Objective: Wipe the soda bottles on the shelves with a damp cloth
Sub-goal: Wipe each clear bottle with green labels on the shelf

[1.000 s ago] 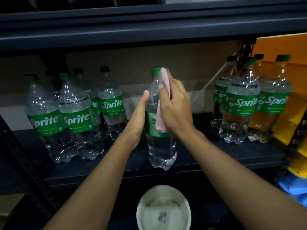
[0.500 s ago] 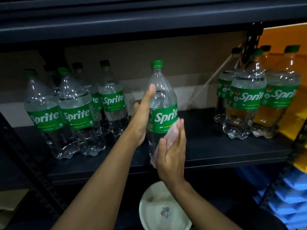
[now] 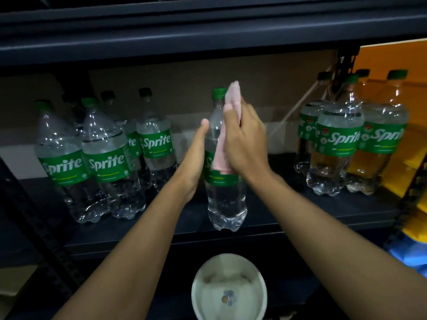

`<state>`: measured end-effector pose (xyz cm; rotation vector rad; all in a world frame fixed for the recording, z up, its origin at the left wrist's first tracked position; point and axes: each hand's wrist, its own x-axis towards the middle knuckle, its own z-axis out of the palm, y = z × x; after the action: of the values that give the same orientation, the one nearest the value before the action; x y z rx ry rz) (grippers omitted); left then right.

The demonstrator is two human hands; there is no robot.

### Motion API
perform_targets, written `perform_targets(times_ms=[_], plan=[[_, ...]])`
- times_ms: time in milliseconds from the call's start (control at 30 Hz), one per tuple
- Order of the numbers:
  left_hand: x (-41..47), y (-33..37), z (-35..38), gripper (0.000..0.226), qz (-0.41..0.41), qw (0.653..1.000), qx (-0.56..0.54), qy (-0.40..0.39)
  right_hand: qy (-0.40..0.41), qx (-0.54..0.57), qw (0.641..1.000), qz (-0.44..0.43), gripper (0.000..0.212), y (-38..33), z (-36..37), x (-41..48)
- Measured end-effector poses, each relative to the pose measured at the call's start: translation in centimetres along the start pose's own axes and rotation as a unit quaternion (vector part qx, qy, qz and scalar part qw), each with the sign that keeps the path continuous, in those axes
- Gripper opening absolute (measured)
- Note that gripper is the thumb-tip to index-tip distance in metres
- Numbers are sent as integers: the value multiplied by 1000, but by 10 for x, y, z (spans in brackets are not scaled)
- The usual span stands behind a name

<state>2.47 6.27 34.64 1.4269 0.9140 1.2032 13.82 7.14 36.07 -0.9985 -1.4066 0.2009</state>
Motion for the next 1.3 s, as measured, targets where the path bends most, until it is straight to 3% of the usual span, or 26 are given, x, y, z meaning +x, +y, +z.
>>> perform_targets(times_ms=[133,333,433,600,767,933,1067,1167,1200,1300], plan=[[-1,0,0,68,-3,999,-42,1,6,-4,1000,9,43,2,3,12],[14,-21,2,107,-38,998,-8,41,97,-63,991,-65,58,34,25,-60],[19,-28,1,105,-28,997,-32,60,86,-63,994,-35,66,65,32,-111],[16,-24,2,134,-24,993,-33,114,36,-61,997,44,66,87,34,-157],[25,-34,-7,133,-39,994,-15,97,43,-2,998,39,59,60,23,-114],[17,-26,-8,92,-16,997,28,64,-8,15,997,82,49,12,2,-24],[10,-17,-4,88,-23,999,18,35,-31,11,997,76,17,-4,-3,9],[6,-13,-3,74,-11,999,-5,37,-7,4,998,62,33,-2,3,3],[5,-11,-1,75,-7,1000,-5,29,13,-2,999,53,41,-1,5,-3],[4,-9,5,114,-19,998,37,54,84,-26,996,-12,51,14,15,-32]])
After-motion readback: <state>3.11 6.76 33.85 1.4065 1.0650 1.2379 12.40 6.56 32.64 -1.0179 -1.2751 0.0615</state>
